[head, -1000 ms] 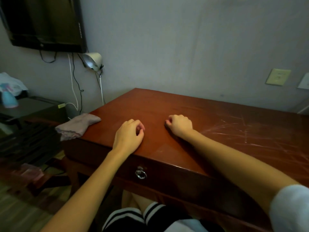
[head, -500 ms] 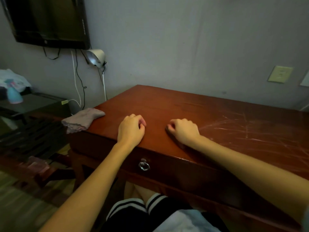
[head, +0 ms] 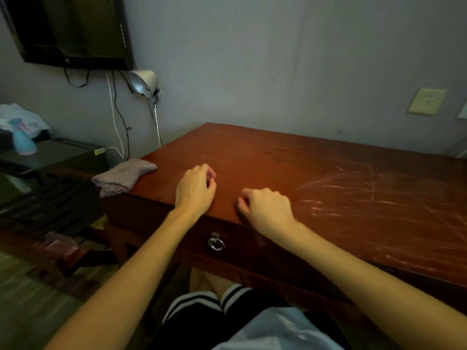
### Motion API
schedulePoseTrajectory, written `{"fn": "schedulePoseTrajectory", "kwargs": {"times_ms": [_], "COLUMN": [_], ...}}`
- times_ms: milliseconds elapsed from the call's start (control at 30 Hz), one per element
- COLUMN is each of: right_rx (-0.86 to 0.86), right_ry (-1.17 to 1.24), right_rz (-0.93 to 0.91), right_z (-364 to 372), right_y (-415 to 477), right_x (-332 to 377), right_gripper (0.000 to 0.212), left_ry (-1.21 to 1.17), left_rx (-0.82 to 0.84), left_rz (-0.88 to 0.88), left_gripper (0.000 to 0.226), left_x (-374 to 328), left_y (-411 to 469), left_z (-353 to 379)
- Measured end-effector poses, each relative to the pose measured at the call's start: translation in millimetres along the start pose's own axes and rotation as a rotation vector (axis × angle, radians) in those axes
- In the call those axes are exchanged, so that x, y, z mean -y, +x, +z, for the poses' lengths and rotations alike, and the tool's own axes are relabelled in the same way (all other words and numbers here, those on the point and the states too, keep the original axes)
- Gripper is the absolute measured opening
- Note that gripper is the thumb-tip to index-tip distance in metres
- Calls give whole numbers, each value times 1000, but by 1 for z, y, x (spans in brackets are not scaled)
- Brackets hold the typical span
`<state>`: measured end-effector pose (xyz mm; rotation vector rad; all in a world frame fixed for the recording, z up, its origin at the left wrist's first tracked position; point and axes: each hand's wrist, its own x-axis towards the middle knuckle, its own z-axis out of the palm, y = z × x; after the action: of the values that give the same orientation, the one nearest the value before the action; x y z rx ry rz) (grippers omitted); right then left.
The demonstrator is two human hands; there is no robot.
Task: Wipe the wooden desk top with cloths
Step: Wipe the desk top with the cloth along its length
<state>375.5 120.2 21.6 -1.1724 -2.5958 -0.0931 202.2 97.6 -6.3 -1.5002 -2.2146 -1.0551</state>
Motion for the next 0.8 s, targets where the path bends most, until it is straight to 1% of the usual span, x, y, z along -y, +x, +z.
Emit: {"fn": "schedulePoseTrajectory", "kwargs": {"times_ms": [67, 167, 300, 433, 533, 633, 800], "right_rx": [5, 14, -15, -53, -93, -118, -96], "right_ry": [-19, 23, 107, 141, 166, 154, 85], "right_rz": [71, 130, 64, -2, -21, -57, 11], "right_z": [-3, 6, 22, 27, 27, 20, 1], "right_y": [12, 37, 55, 59, 47, 20, -30], "right_x": [-5, 18, 70, 94, 81, 54, -14], "right_gripper": [32, 33, 31, 29, 30, 27, 23], "left_ry": [50, 135, 252, 253, 254, 241, 126], "left_rx": [11, 52, 55, 17, 26, 61, 80], "left_rz": [21, 80, 97, 53, 70, 112, 151], "left_gripper": [11, 13, 14, 12, 12, 12, 12], "left_x": [-3, -1, 27, 45, 38, 25, -3], "left_y": [0, 2, 2, -3, -3, -2, -3], "left_z": [-1, -7, -24, -31, -29, -25, -17]}}
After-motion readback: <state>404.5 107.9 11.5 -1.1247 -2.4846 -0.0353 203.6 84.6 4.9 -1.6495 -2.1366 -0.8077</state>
